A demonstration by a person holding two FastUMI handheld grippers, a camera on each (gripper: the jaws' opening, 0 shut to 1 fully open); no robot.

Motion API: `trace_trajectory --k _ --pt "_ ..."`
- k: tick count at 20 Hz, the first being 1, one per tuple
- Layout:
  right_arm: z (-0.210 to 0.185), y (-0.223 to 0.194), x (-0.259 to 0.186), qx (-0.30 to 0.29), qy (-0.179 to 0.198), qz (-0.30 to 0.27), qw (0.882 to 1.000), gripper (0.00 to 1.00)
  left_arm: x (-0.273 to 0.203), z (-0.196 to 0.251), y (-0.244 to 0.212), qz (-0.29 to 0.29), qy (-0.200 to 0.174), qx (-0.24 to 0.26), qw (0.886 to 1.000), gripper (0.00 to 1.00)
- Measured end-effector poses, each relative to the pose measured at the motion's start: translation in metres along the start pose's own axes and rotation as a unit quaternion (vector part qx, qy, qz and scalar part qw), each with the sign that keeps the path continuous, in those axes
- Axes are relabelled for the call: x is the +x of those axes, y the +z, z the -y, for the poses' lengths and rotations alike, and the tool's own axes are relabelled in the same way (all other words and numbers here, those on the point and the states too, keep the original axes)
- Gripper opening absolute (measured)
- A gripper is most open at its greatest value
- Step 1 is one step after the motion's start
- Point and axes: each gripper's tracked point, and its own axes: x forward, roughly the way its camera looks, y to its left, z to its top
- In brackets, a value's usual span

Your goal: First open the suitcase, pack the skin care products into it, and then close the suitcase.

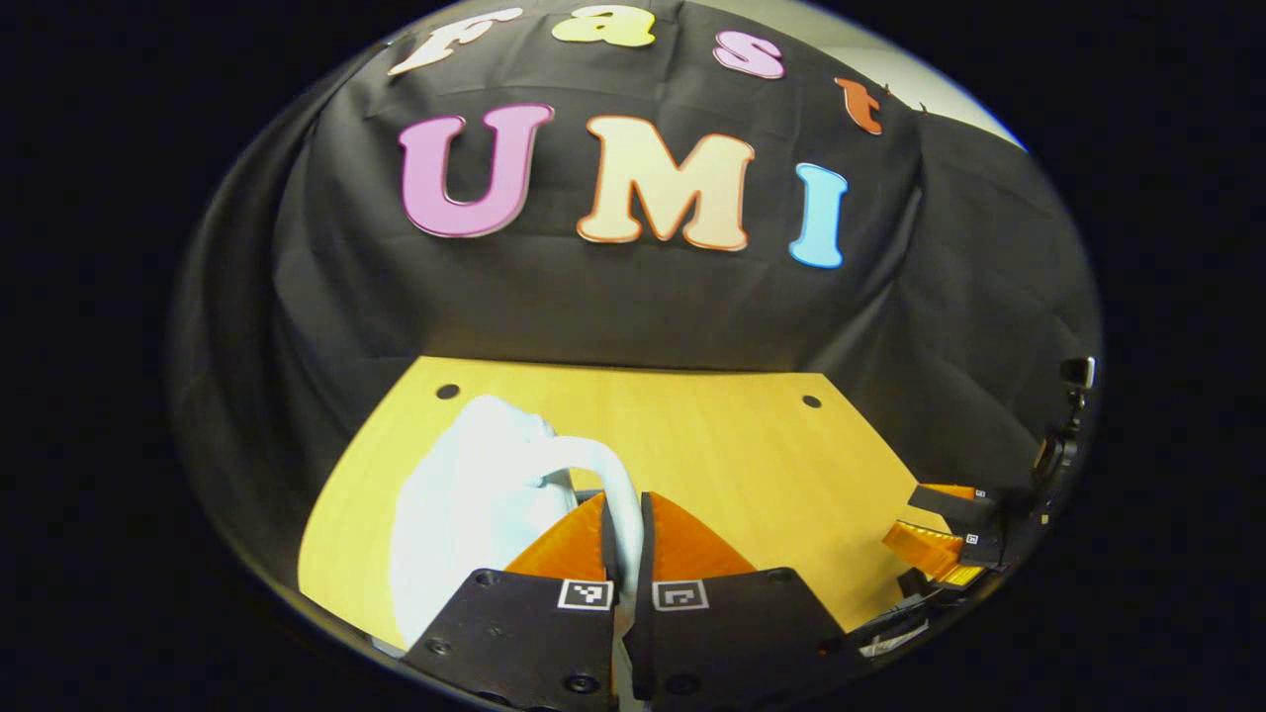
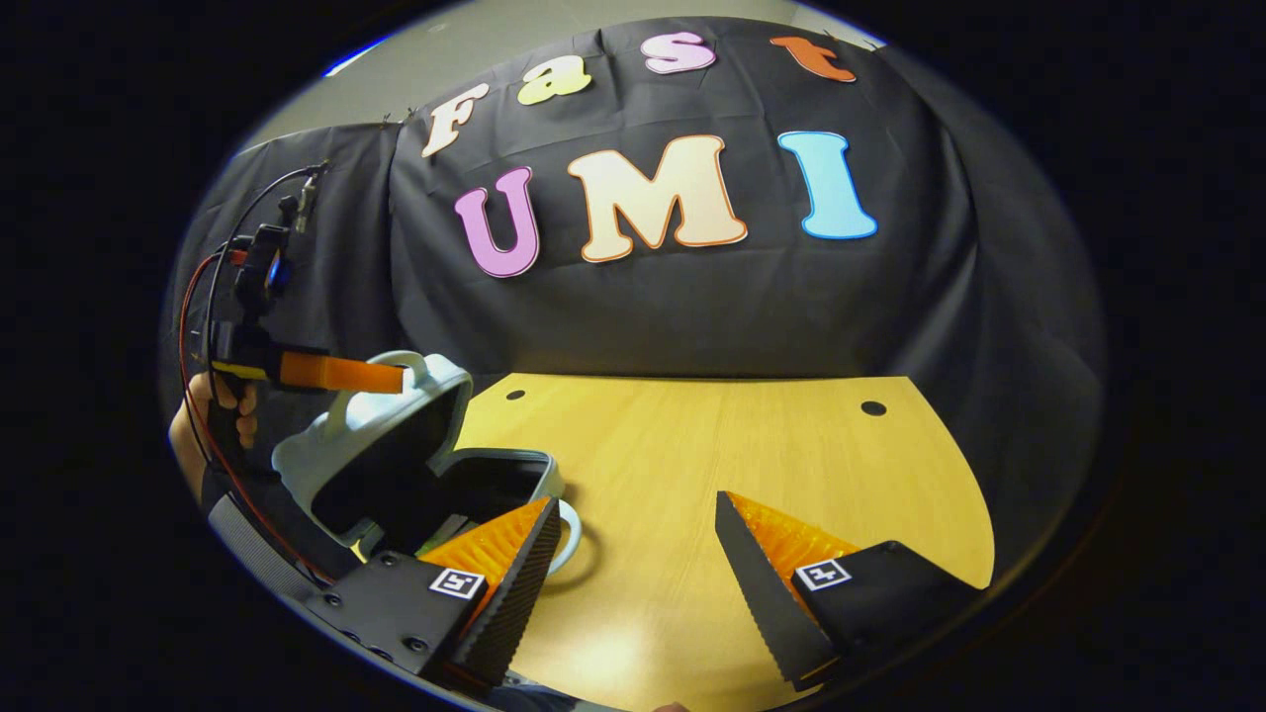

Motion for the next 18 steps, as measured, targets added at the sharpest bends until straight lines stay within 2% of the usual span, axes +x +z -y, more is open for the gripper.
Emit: trace_trajectory --k 5,9,11,12,13,16,18 --pt "0.028 0.0 -0.013 0.005 -0.02 0.003 1.0 0.98 0.036 0.033 -0.038 -0.03 -0.019 -0.013 0.999 0.0" --pt "0.053 0.001 -0.021 0.009 -0.037 0.006 0.999 0.98 0.055 0.053 -0.065 -0.054 -0.027 -0.009 0.998 0.05" --pt "0.06 0.007 -0.025 0.013 -0.038 0.013 0.999 0.98 0.059 0.058 -0.07 -0.052 -0.018 -0.006 0.998 0.19" --pt "0.062 0.01 -0.025 0.015 -0.036 0.016 0.999 0.98 0.059 0.061 -0.066 -0.041 -0.014 -0.007 0.999 0.29" --pt "0.063 0.015 -0.026 0.016 -0.032 0.023 0.999 0.98 0.057 0.067 -0.059 -0.026 -0.011 -0.01 1.0 0.48" --pt "0.066 0.044 -0.032 0.004 -0.017 0.065 0.998 0.98 0.042 0.076 -0.026 0.044 0.03 0.004 0.999 0.93" --pt "0.066 0.076 -0.04 -0.013 -0.013 0.113 0.993 0.98 0.021 0.076 0.009 0.113 0.067 0.025 0.991 0.94"
